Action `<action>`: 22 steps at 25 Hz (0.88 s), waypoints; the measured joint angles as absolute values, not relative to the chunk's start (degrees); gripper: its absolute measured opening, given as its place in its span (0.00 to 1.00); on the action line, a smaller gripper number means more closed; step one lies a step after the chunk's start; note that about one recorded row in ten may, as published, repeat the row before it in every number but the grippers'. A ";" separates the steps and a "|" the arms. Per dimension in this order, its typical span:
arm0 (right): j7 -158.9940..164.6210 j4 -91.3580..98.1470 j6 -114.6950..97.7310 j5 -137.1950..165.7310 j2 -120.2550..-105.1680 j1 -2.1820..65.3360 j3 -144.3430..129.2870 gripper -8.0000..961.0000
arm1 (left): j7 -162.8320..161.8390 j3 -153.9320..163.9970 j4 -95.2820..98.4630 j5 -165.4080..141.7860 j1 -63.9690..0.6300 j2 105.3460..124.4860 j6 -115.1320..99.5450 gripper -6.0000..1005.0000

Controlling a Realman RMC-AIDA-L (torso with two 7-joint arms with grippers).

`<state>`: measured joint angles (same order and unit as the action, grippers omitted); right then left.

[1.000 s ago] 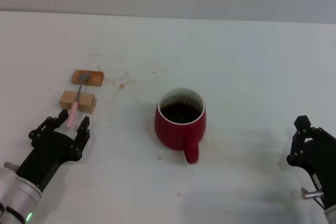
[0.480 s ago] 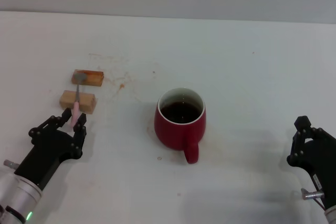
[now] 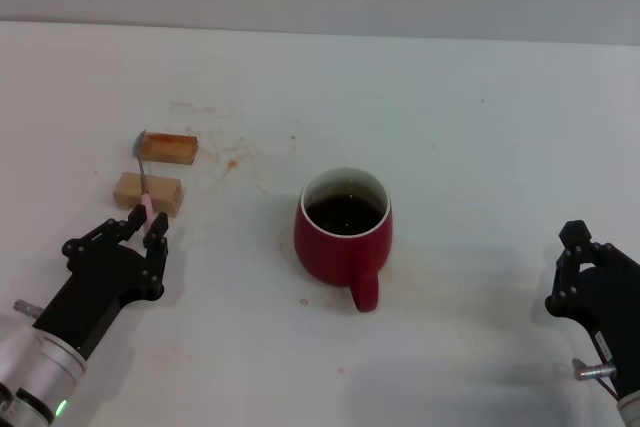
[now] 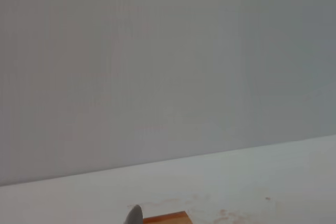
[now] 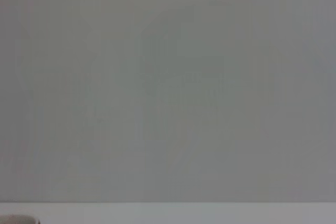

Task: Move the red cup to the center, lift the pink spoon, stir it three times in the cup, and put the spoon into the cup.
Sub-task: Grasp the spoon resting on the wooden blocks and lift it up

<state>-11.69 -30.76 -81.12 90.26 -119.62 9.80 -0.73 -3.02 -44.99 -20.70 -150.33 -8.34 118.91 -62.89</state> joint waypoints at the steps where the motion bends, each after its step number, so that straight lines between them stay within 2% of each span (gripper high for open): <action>1: -11.69 -30.76 -81.12 90.26 -119.62 9.82 -0.75 0.01 | -3.03 -45.00 -20.73 -150.40 -8.37 118.91 -62.97 0.23; 6: -11.55 -30.76 -81.07 90.26 -119.62 9.84 -1.13 0.01 | -3.52 -45.00 -20.77 -150.47 -8.53 118.87 -63.02 0.25; 17: -11.59 -30.76 -81.03 90.26 -119.62 9.71 -1.32 0.01 | -6.52 -45.25 -22.36 -150.29 -6.93 118.72 -64.40 0.62; 22: -11.62 -30.82 -81.05 90.26 -119.62 9.60 -1.32 0.01 | -6.84 -45.24 -23.09 -148.38 -6.12 118.93 -63.75 0.73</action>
